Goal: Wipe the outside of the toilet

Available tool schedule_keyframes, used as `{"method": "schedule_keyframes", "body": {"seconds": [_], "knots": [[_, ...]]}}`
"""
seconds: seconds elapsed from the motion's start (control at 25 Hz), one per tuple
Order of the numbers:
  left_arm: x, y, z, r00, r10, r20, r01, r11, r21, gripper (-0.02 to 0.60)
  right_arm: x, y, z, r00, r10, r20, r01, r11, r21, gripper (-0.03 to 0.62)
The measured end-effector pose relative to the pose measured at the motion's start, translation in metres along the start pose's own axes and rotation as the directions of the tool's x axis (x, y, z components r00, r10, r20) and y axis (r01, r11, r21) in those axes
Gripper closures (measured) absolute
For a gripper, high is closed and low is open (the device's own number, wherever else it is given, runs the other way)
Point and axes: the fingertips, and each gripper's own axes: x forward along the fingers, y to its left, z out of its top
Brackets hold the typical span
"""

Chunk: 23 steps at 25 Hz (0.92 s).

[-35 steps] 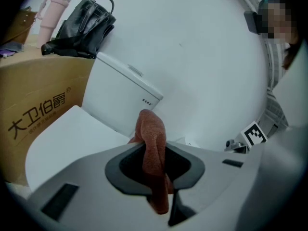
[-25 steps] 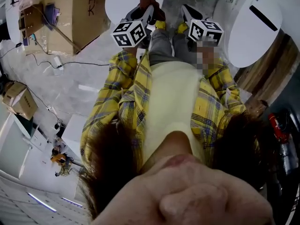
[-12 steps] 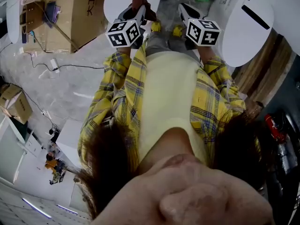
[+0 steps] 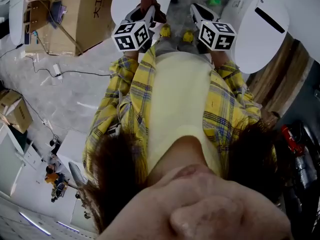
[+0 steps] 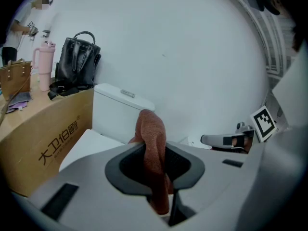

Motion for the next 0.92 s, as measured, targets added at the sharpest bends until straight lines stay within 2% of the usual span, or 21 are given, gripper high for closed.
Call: {"method": "schedule_keyframes", "body": {"seconds": [0.2,0.4,0.76,0.92], "knots": [[-0.006,-0.007,0.012,0.999,-0.012,0.034,0.011,1.000,0.012,0.499,-0.001,0.002,0.008,1.000,0.001,0.024,-0.001,1.000,-0.002,0.571],[-0.010,-0.016,0.020,0.998,-0.028,0.057,0.027,0.999,0.019,0.499,-0.008,0.009,0.023,0.999,0.003,0.050,0.000,0.998,-0.063,0.571],[-0.017,-0.023,0.036,0.996,-0.005,0.088,-0.006,0.991,0.133,0.499,-0.018,0.008,0.035,0.997,0.006,0.078,0.002,0.995,-0.098,0.571],[-0.023,-0.025,0.045,0.994,-0.019,0.108,0.008,0.995,0.103,0.499,-0.022,0.011,0.037,0.996,0.012,0.085,-0.003,0.995,-0.099,0.571]]}}
